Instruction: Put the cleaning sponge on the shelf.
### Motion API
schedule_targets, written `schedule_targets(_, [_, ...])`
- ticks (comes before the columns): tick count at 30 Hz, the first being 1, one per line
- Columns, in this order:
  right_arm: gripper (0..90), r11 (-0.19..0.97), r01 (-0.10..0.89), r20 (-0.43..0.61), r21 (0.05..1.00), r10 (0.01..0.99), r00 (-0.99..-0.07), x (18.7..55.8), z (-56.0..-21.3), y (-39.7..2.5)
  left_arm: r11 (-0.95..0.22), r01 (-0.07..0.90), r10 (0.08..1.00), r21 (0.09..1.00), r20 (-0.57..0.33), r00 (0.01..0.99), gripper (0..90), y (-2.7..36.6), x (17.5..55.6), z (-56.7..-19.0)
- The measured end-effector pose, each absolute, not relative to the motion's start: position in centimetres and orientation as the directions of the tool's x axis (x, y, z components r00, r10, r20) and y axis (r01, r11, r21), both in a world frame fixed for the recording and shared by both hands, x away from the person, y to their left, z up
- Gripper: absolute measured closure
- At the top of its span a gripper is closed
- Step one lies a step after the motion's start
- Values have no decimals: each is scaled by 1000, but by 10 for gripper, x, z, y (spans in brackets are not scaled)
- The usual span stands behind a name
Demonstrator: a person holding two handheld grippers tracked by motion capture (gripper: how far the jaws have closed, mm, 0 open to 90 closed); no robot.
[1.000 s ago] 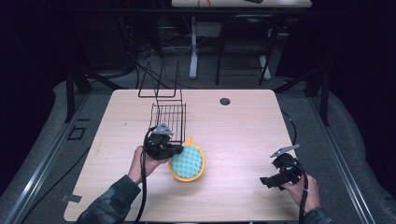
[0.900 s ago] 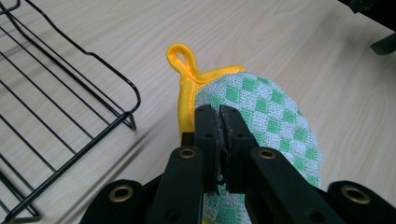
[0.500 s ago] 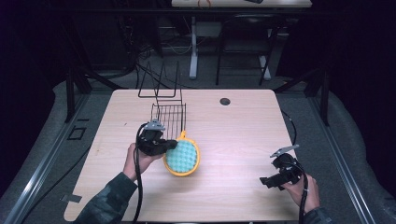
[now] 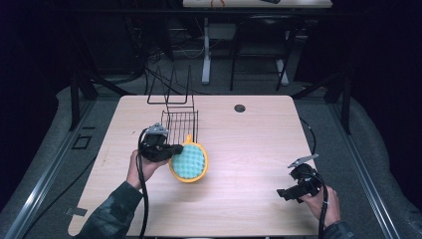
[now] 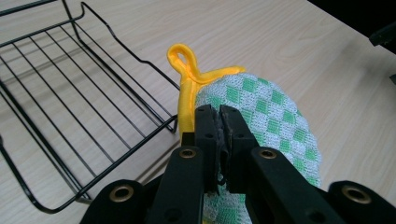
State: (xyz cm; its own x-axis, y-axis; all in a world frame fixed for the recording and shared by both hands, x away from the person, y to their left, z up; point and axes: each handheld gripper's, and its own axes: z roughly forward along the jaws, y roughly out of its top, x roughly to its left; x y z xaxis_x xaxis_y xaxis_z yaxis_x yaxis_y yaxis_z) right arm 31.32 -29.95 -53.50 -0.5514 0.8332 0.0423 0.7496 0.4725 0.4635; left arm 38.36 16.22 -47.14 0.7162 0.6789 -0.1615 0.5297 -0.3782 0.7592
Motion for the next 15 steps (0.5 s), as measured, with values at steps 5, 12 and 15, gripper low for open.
schedule_targets(5, [36, 474, 750, 42, 462, 832, -553, 313, -535, -299, -363, 532, 693, 765, -160, 703, 867, 168, 386, -470])
schedule_targets(12, [37, 472, 751, 44, 462, 834, -551, 313, -535, -299, -330, 542, 716, 773, -169, 678, 868, 178, 392, -468])
schedule_targets(15, [37, 474, 747, 38, 467, 833, -552, 313, -535, -299, -324, 540, 723, 777, -165, 671, 868, 182, 395, -469])
